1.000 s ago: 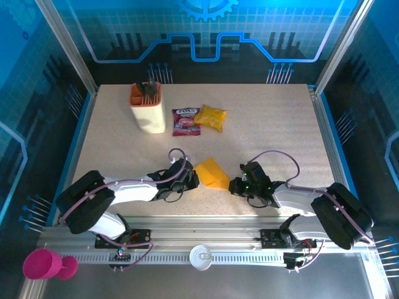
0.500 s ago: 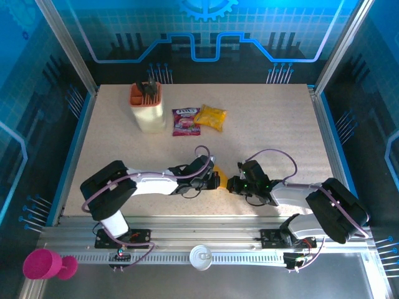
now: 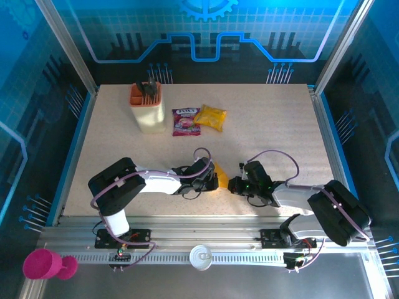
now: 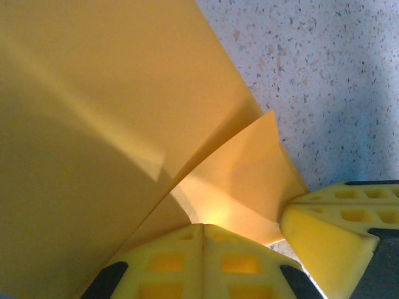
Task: Fold a paper plane with a square sheet of paper (pick it up from the middle)
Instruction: Third fold the triangle at the center of the table.
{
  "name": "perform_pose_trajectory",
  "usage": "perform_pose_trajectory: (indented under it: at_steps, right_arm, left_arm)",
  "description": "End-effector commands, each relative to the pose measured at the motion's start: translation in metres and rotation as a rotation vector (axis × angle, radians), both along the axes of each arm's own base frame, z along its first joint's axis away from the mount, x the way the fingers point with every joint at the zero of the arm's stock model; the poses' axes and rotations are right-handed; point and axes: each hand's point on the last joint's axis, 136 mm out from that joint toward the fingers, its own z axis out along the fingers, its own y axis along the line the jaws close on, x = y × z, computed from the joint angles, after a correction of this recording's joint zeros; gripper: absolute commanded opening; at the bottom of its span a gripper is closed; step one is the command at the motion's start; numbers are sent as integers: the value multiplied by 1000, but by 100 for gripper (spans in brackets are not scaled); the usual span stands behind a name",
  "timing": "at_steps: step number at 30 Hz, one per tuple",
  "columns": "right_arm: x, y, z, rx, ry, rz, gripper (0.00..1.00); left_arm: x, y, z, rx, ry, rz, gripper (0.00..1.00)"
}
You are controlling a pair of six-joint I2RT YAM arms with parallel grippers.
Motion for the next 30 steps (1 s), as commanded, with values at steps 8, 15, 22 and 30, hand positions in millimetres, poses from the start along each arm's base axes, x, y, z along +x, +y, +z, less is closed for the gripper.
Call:
perform_pose_trajectory:
  at_steps: [8, 15, 22, 30]
  right_arm:
    - [-48, -64, -40, -206, 188, -101, 22]
    - [-41, -71, -9, -167, 128, -150, 20]
    - [-23, -39, 31, -68, 48, -6, 11]
    - [-1, 8, 41, 0, 34, 119, 1]
  left_arm:
    - [-12, 61, -56, 210, 107, 131, 0]
    - [-9, 65, -48, 226, 79, 111, 0]
    - [-5, 62, -32, 263, 11, -4, 0]
    - [-9, 52, -28, 256, -16, -138, 0]
